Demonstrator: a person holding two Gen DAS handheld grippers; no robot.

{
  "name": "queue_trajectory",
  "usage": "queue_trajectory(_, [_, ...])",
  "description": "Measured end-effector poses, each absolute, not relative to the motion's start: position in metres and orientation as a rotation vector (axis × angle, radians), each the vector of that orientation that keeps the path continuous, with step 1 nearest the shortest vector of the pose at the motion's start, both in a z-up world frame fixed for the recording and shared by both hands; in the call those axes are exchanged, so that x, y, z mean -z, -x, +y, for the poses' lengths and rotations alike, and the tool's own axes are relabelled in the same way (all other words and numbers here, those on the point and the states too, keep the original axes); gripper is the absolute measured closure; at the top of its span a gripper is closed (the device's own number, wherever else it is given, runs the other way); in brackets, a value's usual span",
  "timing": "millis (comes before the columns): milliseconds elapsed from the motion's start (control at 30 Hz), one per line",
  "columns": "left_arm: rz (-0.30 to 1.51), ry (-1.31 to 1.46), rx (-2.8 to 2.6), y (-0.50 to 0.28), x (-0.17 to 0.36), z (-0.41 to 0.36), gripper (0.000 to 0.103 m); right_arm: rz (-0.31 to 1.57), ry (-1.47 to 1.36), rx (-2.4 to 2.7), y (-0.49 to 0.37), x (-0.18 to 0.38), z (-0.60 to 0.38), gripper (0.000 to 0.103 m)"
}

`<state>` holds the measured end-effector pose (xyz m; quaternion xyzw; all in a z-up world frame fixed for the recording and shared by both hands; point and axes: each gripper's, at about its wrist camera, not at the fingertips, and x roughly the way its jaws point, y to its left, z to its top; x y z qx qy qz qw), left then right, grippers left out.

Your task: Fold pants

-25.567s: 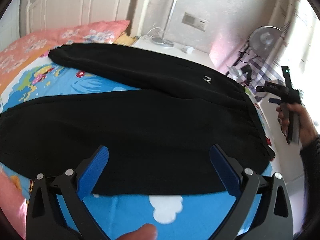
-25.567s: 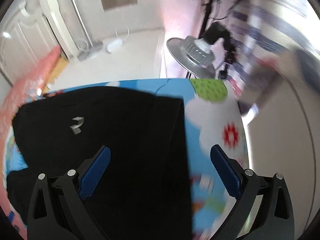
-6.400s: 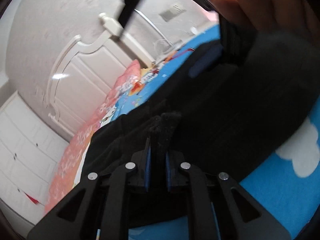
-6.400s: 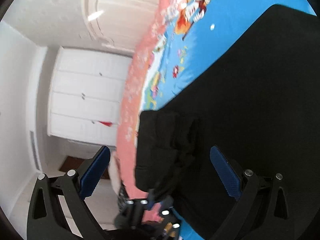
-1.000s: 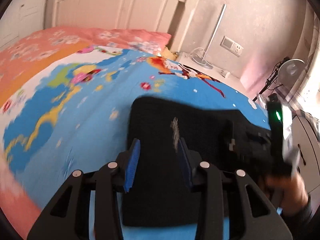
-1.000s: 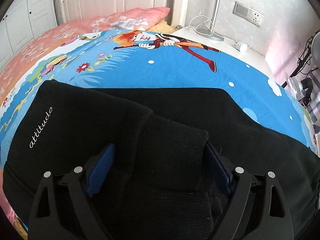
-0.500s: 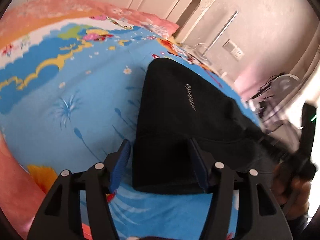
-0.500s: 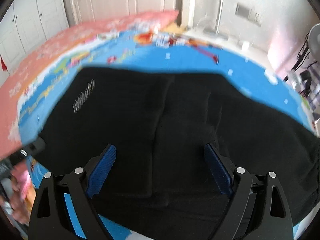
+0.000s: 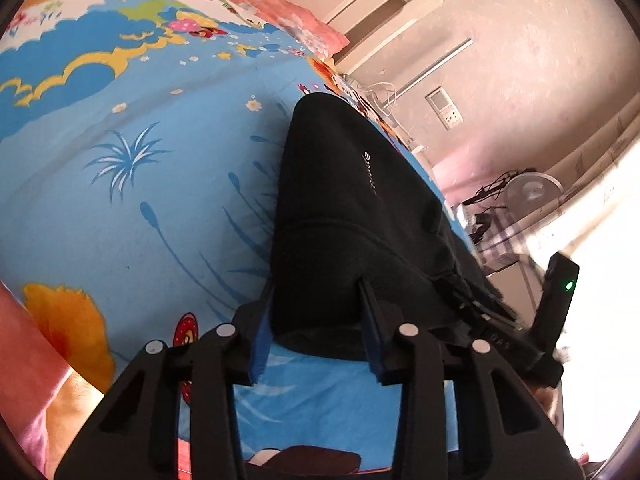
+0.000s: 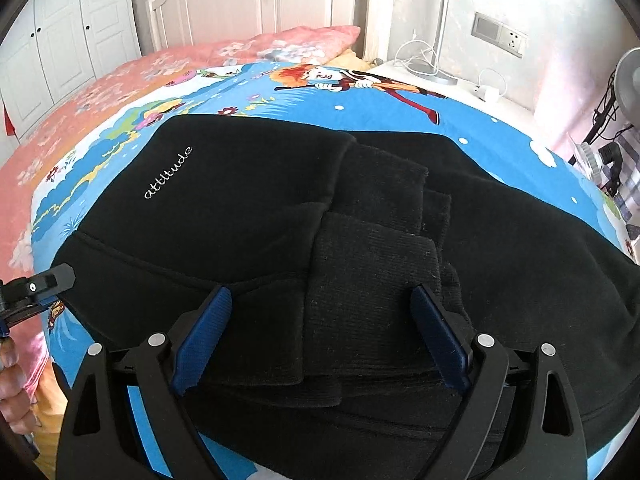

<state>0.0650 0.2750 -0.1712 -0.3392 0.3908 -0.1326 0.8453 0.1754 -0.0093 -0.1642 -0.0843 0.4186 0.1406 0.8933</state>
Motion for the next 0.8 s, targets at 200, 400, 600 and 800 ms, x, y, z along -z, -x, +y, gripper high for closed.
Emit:
queue_trajectory(200, [0.819, 0.777, 0.275, -0.069, 0.169, 0.276, 0.05, 0.869, 0.174, -0.289, -0.176, 0.164, -0.009, 0.015])
queue_trajectory(400, [0.835, 0.709, 0.232, -0.08, 0.166, 0.264, 0.04, 0.87, 0.174, -0.289, -0.175, 0.164, -0.008, 0.015])
queue_trajectory(600, [0.852, 0.687, 0.243, -0.079, 0.169, 0.265, 0.051, 0.868, 0.175, -0.288, -0.175, 0.164, -0.009, 0.014])
queue_trajectory(800, [0.844, 0.714, 0.265, -0.076, 0.17, 0.269, 0.056, 0.883, 0.176, -0.292, -0.176, 0.161, -0.01, 0.016])
